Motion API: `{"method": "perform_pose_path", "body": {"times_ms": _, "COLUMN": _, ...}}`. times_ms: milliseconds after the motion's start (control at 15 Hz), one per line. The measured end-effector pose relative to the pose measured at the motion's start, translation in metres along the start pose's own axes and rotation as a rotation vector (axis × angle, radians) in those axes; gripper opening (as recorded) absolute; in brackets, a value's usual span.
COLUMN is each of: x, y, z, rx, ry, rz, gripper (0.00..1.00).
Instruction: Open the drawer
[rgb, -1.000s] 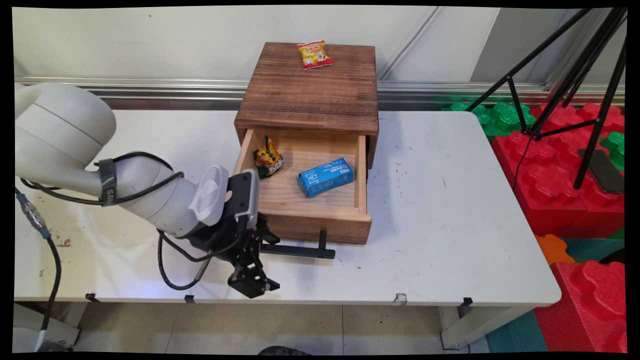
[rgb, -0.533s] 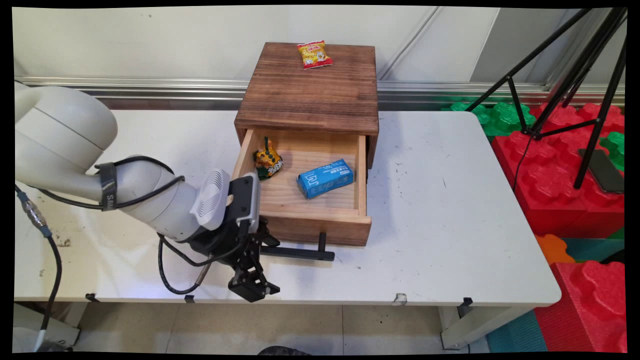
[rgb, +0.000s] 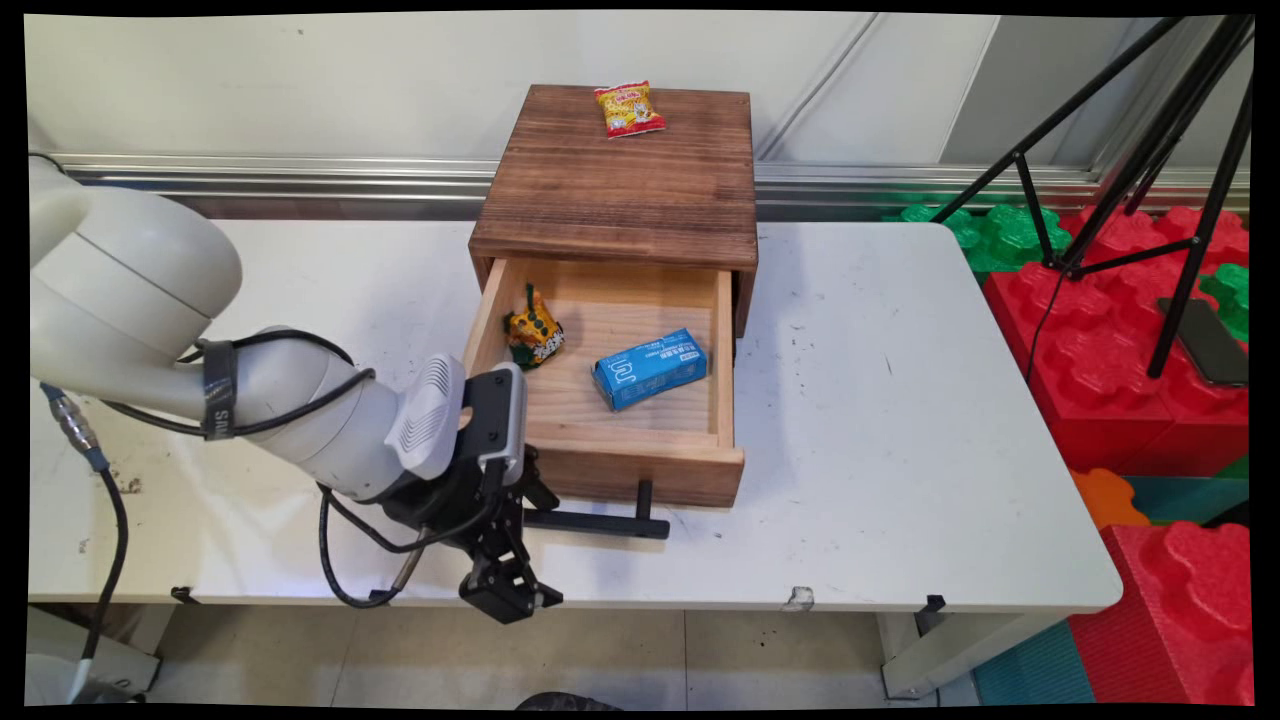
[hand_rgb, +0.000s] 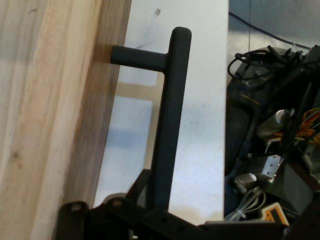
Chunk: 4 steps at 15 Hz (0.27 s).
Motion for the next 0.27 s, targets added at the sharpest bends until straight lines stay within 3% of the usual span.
{"method": "perform_pose_path", "body": {"times_ms": 267, "x": 0.0023, "y": 0.0055, "z": 0.0007, "rx": -0.01, "ry": 0.004, "rz": -0.001, "gripper": 1.0}}
